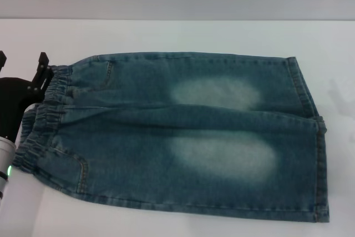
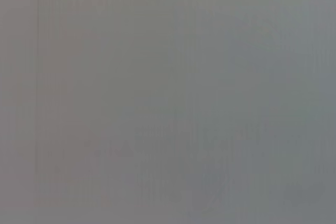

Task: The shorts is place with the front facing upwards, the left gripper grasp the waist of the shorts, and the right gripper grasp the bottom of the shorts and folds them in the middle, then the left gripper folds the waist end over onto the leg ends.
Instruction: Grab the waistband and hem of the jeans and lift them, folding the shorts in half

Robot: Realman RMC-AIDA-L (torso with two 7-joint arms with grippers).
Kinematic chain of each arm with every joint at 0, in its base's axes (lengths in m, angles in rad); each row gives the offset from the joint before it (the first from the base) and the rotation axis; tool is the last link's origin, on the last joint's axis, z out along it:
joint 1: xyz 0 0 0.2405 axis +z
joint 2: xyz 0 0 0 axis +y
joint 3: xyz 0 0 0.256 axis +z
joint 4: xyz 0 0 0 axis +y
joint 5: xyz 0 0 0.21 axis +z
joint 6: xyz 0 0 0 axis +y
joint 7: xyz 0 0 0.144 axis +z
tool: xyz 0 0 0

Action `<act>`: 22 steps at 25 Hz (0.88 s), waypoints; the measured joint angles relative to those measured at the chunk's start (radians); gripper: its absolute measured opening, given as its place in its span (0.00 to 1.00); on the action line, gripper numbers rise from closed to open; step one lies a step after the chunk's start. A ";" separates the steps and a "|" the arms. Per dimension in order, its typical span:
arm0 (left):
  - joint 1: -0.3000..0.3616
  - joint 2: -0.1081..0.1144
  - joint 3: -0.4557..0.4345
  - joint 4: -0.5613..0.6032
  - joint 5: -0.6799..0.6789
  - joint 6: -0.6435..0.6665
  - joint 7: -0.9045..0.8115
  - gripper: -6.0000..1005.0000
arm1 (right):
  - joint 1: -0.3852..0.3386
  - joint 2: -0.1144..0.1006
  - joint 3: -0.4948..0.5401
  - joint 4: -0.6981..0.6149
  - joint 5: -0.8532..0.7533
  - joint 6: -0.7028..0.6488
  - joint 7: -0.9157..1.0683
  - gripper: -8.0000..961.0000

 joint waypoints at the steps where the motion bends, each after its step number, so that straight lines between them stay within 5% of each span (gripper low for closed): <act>1: -0.001 0.000 -0.002 0.000 0.000 0.000 0.002 0.84 | 0.000 0.000 0.000 0.003 0.000 0.000 0.000 0.83; 22: 0.004 0.002 -0.074 -0.001 0.000 0.008 0.009 0.84 | 0.019 -0.002 0.009 0.012 0.002 0.002 -0.002 0.83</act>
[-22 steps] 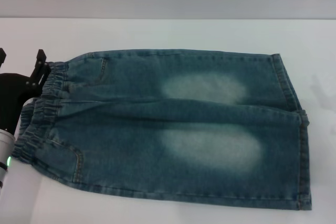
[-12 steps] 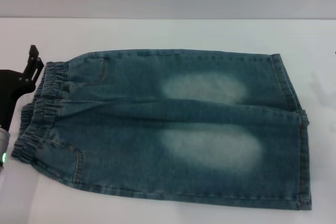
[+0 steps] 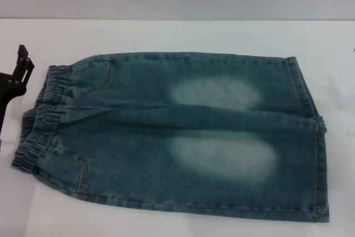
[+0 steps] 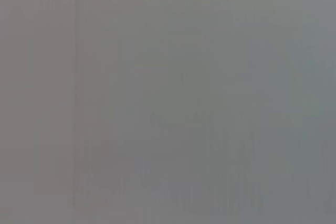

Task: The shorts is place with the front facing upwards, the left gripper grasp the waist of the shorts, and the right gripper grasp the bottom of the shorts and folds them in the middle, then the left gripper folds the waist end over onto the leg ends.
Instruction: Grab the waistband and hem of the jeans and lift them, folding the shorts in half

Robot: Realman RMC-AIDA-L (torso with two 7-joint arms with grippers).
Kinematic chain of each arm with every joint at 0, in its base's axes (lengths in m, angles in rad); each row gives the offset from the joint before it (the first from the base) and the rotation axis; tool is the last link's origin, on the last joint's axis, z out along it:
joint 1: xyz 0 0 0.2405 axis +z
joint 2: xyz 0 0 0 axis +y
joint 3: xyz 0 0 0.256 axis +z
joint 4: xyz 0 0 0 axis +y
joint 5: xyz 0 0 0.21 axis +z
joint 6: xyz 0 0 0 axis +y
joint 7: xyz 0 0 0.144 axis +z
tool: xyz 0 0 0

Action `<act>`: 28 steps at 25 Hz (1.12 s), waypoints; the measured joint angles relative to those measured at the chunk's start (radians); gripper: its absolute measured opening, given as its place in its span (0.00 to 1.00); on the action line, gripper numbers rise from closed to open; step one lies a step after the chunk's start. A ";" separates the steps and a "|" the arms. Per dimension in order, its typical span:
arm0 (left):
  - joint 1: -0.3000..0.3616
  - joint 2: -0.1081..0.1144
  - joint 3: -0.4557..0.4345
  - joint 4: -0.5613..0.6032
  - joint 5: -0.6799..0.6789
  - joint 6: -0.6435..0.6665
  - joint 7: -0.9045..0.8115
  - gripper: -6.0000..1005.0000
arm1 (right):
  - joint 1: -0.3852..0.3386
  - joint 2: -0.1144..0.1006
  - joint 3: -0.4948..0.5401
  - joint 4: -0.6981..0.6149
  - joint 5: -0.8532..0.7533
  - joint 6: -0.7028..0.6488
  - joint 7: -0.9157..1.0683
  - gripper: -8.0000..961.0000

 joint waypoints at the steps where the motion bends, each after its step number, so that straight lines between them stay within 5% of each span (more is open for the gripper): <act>1: 0.001 0.000 0.000 0.000 0.000 0.000 0.000 0.84 | 0.001 0.000 0.000 0.001 0.000 0.000 0.000 0.83; 28: 0.031 -0.003 0.019 -0.008 0.003 -0.035 -0.012 0.84 | -0.013 0.005 -0.089 -0.001 -0.007 0.001 0.000 0.83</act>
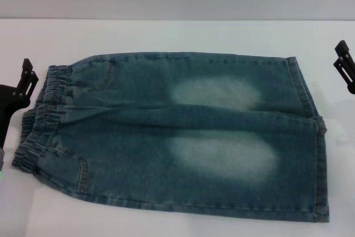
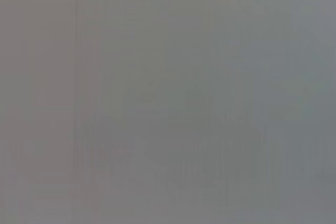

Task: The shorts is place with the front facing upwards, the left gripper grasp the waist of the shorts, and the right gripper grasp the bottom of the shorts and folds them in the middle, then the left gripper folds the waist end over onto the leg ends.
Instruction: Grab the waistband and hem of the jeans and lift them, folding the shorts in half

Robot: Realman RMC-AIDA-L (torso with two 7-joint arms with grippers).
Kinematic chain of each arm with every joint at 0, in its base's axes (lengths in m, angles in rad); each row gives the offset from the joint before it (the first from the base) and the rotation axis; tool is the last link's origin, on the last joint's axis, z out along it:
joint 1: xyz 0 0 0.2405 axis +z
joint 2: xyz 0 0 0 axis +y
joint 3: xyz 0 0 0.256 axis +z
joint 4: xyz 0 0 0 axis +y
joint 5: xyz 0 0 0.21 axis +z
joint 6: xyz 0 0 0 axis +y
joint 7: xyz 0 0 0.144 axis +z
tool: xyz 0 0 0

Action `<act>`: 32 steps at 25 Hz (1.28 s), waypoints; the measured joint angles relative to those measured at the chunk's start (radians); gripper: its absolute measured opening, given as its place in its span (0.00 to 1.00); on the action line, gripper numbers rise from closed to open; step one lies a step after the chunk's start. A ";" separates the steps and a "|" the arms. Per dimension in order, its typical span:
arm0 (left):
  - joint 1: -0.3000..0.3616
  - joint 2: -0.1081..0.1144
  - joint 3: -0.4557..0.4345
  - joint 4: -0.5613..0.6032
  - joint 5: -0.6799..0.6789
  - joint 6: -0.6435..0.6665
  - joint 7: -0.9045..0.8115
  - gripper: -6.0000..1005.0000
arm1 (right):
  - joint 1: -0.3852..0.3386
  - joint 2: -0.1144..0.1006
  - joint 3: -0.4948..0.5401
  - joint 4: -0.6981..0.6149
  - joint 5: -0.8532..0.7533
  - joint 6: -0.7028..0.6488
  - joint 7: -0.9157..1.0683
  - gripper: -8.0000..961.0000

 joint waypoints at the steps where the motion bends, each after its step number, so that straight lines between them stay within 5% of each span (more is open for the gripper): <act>1: 0.000 0.000 0.000 0.000 0.000 0.000 0.000 0.84 | 0.000 0.000 -0.001 0.001 0.000 0.000 0.000 0.83; 32: -0.008 -0.002 0.002 -0.001 -0.003 -0.013 -0.013 0.84 | 0.005 0.000 -0.012 0.002 0.003 0.008 0.001 0.83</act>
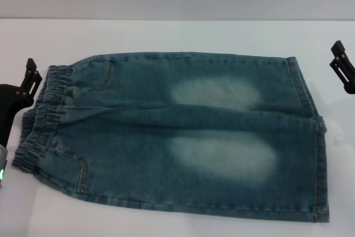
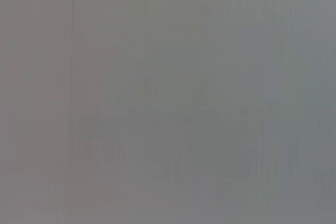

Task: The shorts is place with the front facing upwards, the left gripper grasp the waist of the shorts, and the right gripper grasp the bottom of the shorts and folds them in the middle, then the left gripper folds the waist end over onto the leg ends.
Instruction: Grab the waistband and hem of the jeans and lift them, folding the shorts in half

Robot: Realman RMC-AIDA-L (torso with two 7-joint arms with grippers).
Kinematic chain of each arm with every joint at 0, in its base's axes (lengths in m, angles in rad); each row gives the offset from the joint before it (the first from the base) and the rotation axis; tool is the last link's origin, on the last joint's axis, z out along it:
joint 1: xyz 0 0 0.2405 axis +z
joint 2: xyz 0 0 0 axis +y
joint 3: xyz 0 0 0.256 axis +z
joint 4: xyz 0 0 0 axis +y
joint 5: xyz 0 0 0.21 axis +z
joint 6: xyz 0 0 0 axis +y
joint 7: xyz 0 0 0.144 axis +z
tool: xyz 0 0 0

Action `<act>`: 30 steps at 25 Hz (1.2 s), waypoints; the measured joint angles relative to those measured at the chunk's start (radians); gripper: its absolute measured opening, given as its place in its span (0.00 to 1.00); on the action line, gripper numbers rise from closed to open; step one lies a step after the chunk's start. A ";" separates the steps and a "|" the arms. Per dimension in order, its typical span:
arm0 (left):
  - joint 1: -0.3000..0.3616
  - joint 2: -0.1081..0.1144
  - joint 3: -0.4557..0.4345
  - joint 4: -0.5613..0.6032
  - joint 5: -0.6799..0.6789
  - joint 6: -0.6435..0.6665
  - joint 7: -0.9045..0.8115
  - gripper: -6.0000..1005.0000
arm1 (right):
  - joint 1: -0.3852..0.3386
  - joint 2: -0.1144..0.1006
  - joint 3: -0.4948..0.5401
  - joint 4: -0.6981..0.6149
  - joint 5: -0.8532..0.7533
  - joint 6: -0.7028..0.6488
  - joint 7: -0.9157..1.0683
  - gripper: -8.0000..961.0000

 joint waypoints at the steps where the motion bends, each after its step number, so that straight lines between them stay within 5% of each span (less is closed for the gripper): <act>1: 0.000 0.000 0.000 0.000 0.000 0.000 0.000 0.84 | 0.000 0.000 0.000 0.000 0.000 0.000 0.000 0.83; 30: -0.003 0.000 0.000 -0.001 0.001 0.001 -0.001 0.84 | -0.008 0.000 0.000 0.000 -0.004 -0.008 0.004 0.83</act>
